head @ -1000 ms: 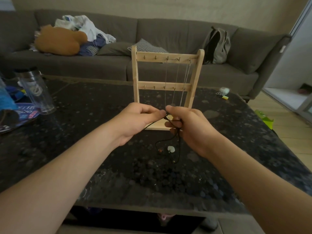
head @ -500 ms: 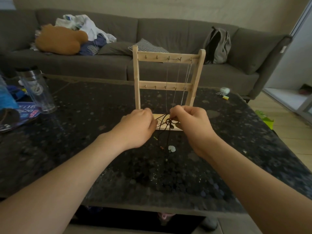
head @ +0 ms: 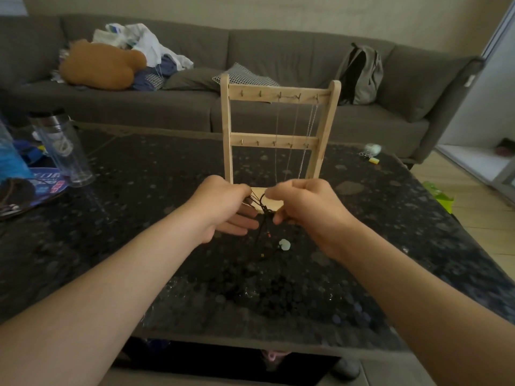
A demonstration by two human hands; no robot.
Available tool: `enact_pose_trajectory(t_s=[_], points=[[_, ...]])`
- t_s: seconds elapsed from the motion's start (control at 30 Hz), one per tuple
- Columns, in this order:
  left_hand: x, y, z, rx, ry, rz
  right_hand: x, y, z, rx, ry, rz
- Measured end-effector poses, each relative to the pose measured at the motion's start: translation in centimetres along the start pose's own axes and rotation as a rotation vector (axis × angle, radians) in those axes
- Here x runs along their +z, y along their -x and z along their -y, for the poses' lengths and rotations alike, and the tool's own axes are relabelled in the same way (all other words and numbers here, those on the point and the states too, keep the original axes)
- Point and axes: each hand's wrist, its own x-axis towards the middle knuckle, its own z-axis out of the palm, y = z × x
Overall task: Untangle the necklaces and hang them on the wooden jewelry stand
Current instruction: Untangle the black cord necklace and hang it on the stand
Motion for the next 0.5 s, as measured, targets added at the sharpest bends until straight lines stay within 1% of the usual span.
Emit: enact_pose_trajectory(t_s=[0.07, 0.1, 0.2, 0.27, 0.37, 0.43, 0.5], points=[[0.00, -0.07, 0.08, 0.030, 0.005, -0.008, 0.00, 0.09, -0.09, 0.030, 0.137, 0.059], [-0.01, -0.10, 0.15, 0.046, -0.006, -0.001, -0.07, 0.12, -0.20, 0.029, 0.166, 0.091], [0.02, 0.01, 0.32, 0.088, -0.008, 0.044, -0.36, 0.37, -0.25, -0.025, 0.117, 0.118], [-0.02, 0.00, 0.41, 0.124, -0.020, 0.057, -0.43, 0.51, -0.03, -0.069, 0.040, 0.079], [-0.13, -0.17, 0.67, 0.193, -0.128, 0.067, -0.29, 0.17, -0.09, -0.105, -0.099, -0.061], [-0.11, -0.15, 0.75, 0.202, -0.148, 0.095, -0.17, -0.15, -0.18, -0.051, -0.258, -0.136], [-0.03, -0.08, 0.73, 0.191, -0.116, 0.123, -0.16, -0.20, -0.21, 0.002, -0.421, -0.161]])
